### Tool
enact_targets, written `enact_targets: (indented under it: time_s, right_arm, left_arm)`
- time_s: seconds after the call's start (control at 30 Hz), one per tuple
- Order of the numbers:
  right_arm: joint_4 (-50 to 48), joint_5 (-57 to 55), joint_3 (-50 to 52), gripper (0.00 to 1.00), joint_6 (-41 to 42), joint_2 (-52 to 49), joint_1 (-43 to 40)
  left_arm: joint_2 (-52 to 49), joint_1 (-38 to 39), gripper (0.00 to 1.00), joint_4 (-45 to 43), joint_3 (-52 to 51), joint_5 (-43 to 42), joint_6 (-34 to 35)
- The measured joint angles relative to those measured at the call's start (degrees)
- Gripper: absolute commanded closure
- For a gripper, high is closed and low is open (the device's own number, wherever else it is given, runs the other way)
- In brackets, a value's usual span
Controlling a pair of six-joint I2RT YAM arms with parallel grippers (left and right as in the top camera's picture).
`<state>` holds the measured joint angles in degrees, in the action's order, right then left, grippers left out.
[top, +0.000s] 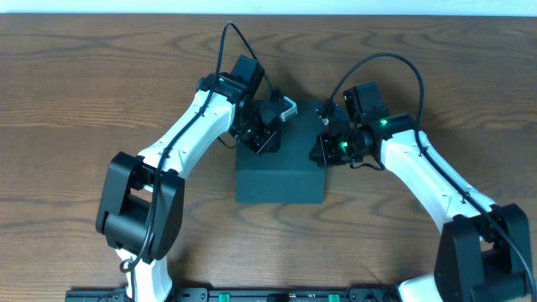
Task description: Pack container
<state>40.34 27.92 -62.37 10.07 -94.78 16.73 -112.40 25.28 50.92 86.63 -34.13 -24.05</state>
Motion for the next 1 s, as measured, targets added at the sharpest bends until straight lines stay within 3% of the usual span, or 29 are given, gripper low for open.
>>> enact_targets:
  time_s: [0.27, 0.43, 0.6, 0.87, 1.0]
  right_arm:
    - [6.6, -0.72, -1.55, 0.99, -0.13, 1.99, 1.05]
    - [11.37, -8.31, -1.6, 0.99, -0.22, 13.38, 3.45]
    - [13.25, -13.42, -0.96, 0.99, 1.11, 19.98, 11.04]
    - [2.21, -23.28, 14.64, 0.99, 17.33, 19.02, 25.75]
    - [-6.23, -29.09, 19.69, 0.99, 27.17, 18.99, 28.55]
  left_arm:
    - [-0.15, 0.0, 0.94, -0.07, 0.07, 0.0, 0.0]
    - [-0.15, 0.0, 0.94, -0.07, 0.13, 0.0, 0.0]
    - [-0.17, 0.0, 0.94, -0.09, 0.13, 0.0, -0.04]
    - [-0.17, 0.02, 0.94, -0.07, 0.13, 0.0, -0.24]
    - [-0.17, 0.02, 0.94, 0.0, 0.17, 0.0, -0.26]
